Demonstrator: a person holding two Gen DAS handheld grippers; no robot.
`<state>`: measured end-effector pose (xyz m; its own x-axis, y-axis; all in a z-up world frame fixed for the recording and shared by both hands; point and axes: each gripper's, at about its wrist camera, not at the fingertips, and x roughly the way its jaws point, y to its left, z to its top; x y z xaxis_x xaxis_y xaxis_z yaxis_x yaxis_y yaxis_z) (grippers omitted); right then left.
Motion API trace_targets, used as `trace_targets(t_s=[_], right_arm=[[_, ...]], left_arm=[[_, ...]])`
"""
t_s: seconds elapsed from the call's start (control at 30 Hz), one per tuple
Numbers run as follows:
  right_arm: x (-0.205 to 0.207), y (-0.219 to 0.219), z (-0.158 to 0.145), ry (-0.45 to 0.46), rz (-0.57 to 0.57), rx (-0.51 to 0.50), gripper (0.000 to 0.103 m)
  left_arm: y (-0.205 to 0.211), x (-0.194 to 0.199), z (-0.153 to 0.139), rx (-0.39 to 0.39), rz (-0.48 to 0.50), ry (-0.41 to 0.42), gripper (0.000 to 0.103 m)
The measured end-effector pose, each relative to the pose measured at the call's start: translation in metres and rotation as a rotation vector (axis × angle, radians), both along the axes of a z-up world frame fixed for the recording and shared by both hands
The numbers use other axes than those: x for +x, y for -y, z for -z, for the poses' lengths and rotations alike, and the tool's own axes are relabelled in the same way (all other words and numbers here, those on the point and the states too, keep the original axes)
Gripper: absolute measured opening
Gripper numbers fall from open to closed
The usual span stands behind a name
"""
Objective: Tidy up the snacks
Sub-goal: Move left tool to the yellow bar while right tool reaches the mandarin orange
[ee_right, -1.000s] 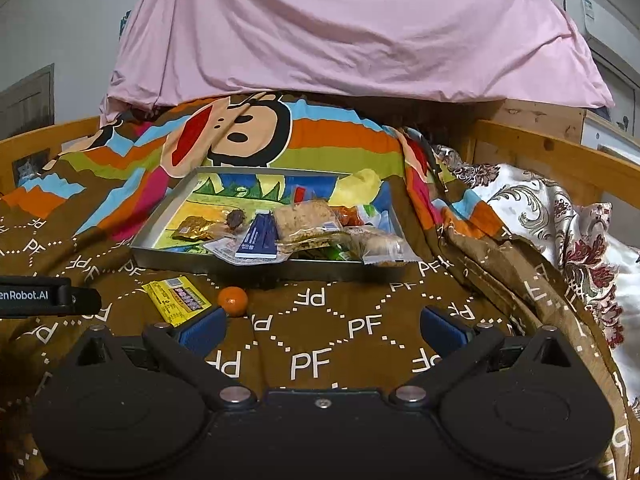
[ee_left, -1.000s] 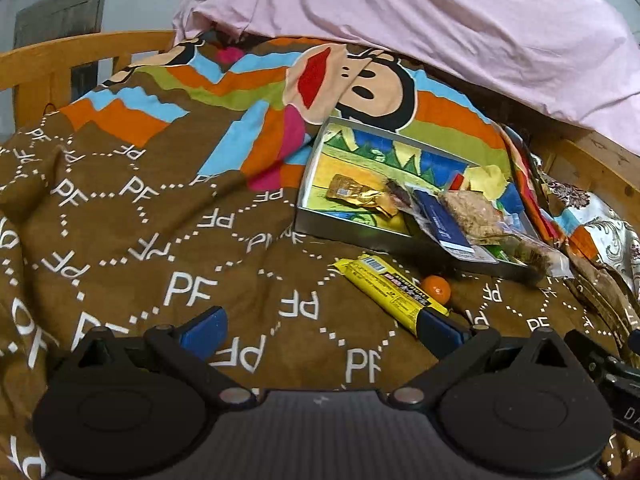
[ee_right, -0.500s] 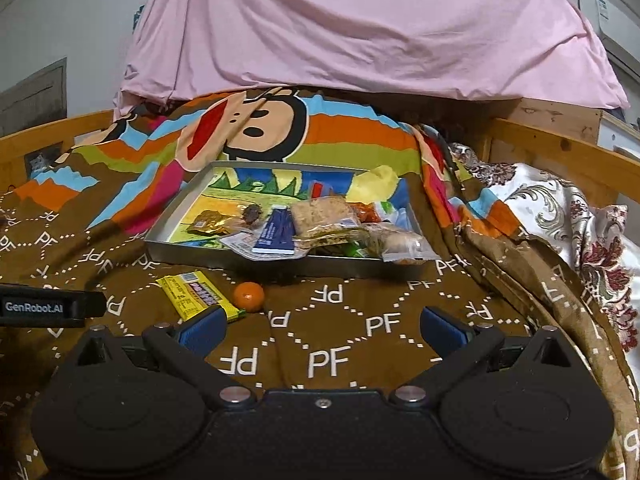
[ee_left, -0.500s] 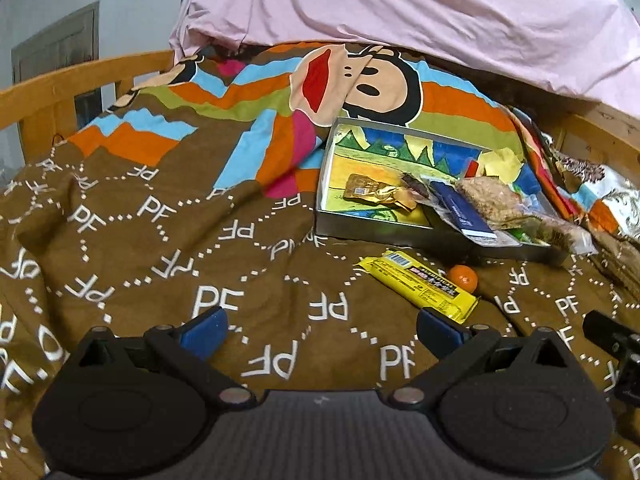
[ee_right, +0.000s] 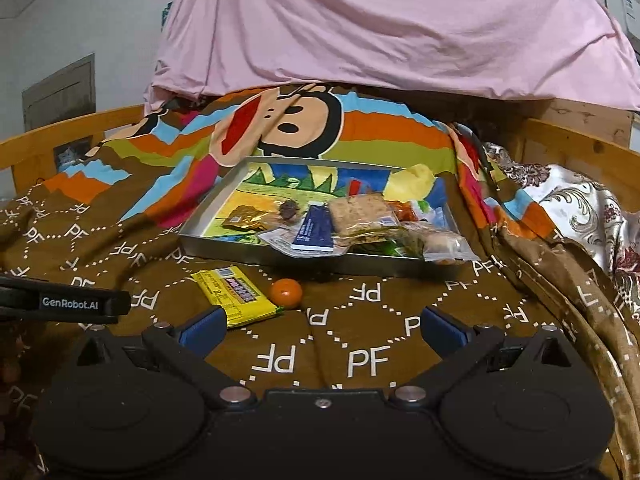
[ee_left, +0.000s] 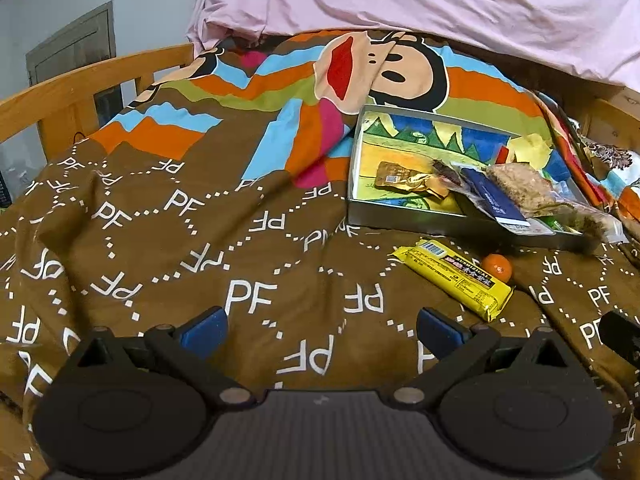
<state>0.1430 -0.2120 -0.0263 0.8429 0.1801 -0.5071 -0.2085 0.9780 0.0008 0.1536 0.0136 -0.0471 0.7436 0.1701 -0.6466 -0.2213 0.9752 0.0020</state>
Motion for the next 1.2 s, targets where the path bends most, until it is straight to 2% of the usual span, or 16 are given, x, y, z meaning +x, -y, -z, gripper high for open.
trace_targets(t_s=[0.47, 0.9, 1.03, 1.2], right_arm=[[0.01, -0.011, 0.004, -0.077, -0.135, 0.033, 0.102], [0.048, -0.02, 0.016, -0.06, -0.38, -0.124, 0.102], [0.064, -0.016, 0.02, -0.038, -0.396, -0.149, 0.102], [0.082, -0.006, 0.022, -0.084, -0.37, -0.089, 0.102]], left_arm=[[-0.012, 0.002, -0.005, 0.0, -0.055, -0.005, 0.103], [-0.008, 0.009, -0.006, 0.018, -0.099, -0.042, 0.103], [-0.007, 0.018, -0.007, -0.006, -0.131, -0.053, 0.103], [-0.002, 0.025, -0.006, 0.017, -0.147, -0.056, 0.103]])
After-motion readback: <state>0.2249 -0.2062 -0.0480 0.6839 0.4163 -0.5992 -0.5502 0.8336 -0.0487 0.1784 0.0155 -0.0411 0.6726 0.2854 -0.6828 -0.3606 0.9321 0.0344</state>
